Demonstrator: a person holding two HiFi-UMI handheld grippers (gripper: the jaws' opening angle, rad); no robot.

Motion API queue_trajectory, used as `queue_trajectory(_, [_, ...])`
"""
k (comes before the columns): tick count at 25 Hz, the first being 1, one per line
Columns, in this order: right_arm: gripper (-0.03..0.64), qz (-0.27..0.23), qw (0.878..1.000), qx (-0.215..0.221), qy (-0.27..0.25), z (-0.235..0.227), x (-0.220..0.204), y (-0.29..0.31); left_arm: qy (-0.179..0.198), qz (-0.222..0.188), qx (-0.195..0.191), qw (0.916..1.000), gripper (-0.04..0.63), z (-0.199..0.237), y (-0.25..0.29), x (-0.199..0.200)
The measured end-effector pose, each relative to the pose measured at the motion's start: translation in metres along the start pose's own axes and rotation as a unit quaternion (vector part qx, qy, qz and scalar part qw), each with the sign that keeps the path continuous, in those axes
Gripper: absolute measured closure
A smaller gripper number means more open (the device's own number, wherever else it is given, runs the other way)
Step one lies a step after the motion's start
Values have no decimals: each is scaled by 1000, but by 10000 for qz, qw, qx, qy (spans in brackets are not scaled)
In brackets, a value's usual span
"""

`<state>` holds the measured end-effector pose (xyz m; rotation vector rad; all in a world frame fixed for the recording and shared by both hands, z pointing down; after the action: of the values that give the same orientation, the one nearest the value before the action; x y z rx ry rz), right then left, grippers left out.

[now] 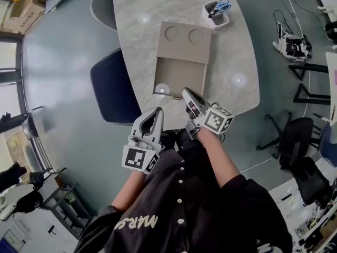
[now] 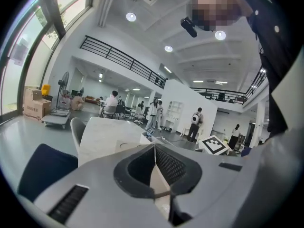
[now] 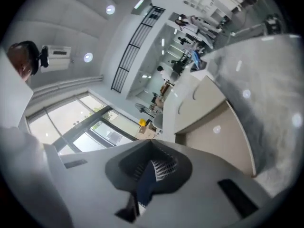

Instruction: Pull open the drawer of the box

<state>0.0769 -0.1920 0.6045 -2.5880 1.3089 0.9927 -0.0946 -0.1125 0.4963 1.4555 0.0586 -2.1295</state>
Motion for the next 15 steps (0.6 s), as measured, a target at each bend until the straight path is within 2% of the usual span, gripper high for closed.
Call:
queue_trajectory(3, [620, -225, 9955, 148, -910, 29, 35, -5, 27, -223, -144, 9996, 578, -6, 2, 20])
queue_trajectory(6, [620, -450, 9844, 233, -1685, 59, 66, -10, 103, -470, -295, 9984, 578, -12, 5, 40])
queue_trajectory(10, [620, -717, 9621, 166, -2627, 95, 96, -22, 194, -767, -503, 9956, 578, -21, 10, 63])
queue_trajectory(15, [620, -1065, 9283, -200, -3557, 126, 121, -47, 335, -1052, -666, 9917, 578, -30, 11, 84])
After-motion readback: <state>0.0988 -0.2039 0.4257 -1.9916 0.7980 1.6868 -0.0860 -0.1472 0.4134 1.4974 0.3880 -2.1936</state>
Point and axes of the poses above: the fingertips, and each gripper's own axes: y forward along the fingers, z to its left, x out of its top, the point moved 7 cm from there along -y, backward along the fingers, and after that the axes turned 8 degrees about -y, right-handed, at the moved point
